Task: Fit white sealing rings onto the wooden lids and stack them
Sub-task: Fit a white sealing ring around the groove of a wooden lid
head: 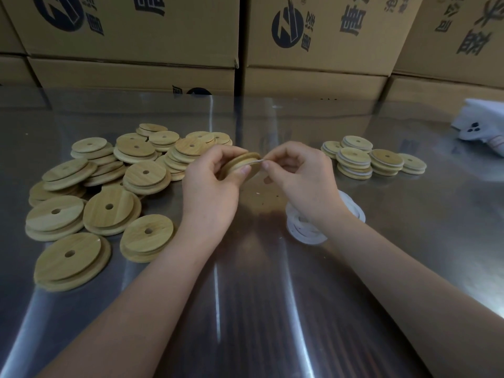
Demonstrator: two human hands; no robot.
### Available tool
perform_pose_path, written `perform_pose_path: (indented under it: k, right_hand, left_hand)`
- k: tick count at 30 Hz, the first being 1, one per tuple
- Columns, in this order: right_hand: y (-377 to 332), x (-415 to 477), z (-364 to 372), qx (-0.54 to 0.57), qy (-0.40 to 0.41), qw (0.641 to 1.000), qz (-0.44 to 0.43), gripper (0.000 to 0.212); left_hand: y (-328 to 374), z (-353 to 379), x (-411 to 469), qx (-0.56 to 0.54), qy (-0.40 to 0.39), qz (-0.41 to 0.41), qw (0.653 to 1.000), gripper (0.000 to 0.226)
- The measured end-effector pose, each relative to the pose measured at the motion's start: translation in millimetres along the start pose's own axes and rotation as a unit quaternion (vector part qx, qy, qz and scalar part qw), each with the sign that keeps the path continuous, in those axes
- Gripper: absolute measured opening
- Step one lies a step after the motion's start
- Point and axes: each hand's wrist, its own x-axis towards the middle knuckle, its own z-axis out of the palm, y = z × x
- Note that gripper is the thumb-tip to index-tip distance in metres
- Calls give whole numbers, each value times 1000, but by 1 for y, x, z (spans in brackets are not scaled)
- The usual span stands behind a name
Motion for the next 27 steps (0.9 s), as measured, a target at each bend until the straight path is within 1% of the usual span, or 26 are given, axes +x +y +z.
perform_pose_path:
  k: [4,10,15,17,19,23,27]
  right_hand:
    - [1,1,-2,-12,-3,1000,-12,26]
    - [2,2,-7,-57,-22,996,-67,19]
    - [0,1,-8,-62,-35,992,-102,8]
    - [-2,0,-7,-54,-43,992,-106,6]
    - [-2,0,-7,-31,-48,995,-84,7]
    - [2,3,-8,10,-53,998,-14,17]
    - [5,4,-8,68,-57,996,32,12]
  left_hand:
    - [2,-1,-1,7,-17,15,1000,23]
    - [2,-1,-2,24,-29,31,999,20]
    - [-2,0,-2,13,-42,9,999,29]
    - [-3,0,-2,20,-42,3,999,27]
    - [-5,0,-1,-8,-27,-16,999,23]
    - [-6,0,1,-101,-11,-74,992,21]
    - [-8,0,0,-139,-24,-97,985,22]
